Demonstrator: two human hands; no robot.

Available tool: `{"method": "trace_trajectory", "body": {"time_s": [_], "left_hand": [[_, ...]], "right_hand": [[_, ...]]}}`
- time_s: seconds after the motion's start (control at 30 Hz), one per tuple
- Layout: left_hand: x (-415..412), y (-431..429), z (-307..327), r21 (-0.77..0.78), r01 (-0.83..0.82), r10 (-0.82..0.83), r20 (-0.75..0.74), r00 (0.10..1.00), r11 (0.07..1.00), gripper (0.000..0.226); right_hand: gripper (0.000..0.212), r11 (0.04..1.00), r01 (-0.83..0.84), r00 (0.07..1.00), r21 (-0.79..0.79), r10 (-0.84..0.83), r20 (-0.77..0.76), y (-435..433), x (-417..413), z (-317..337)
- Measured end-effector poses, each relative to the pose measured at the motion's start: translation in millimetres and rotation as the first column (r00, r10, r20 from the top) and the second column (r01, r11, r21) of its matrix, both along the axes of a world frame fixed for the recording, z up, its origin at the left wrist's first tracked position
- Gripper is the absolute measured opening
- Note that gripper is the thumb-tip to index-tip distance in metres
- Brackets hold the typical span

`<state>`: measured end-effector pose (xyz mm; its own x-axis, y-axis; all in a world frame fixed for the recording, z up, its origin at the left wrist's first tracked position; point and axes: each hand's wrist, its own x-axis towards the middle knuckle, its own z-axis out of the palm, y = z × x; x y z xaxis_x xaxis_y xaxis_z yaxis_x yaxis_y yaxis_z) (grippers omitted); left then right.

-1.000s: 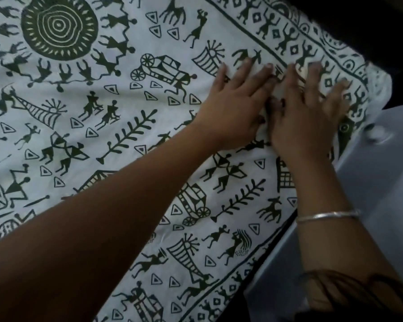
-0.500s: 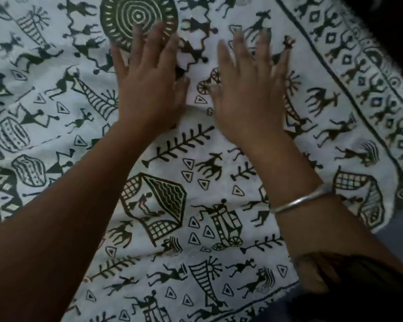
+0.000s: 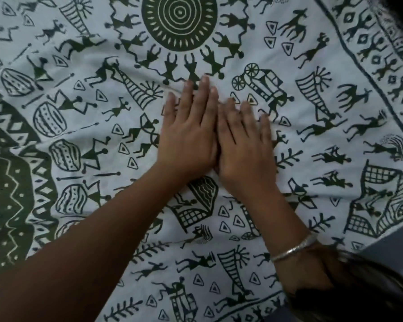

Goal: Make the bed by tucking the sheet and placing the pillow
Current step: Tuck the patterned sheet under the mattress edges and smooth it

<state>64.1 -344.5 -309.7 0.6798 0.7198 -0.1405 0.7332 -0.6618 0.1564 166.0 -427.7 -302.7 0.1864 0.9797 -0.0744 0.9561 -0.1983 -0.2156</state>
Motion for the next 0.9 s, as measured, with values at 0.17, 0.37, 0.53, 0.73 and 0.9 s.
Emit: {"method": "trace_trajectory", "body": {"time_s": [0.17,0.37,0.53,0.73,0.9], "left_hand": [[-22,-52,6,-0.103,0.126,-0.131,-0.034,0.991,0.987,0.065],[-52,-77,22,-0.098,0.212,-0.202,0.100,0.974,0.972,0.054],[-53,-99,27,-0.127,0.239,-0.228,0.099,0.969,0.963,0.022],[-60,-133,30,-0.113,0.351,-0.341,0.100,0.935,0.930,0.050],[-52,-160,21,0.016,0.359,-0.359,0.090,0.929,0.933,0.034]], "right_hand": [[0.057,0.977,0.207,0.978,-0.045,-0.205,0.047,-46,-8,1],[0.050,0.990,0.140,0.990,-0.001,-0.140,0.033,-82,-31,6],[0.030,0.971,0.219,0.975,0.095,-0.222,0.023,-114,-45,13],[0.014,0.937,0.283,0.950,0.202,-0.304,0.078,-127,-51,25],[0.037,0.834,0.535,0.836,0.136,-0.546,0.056,-163,-55,9]]}}
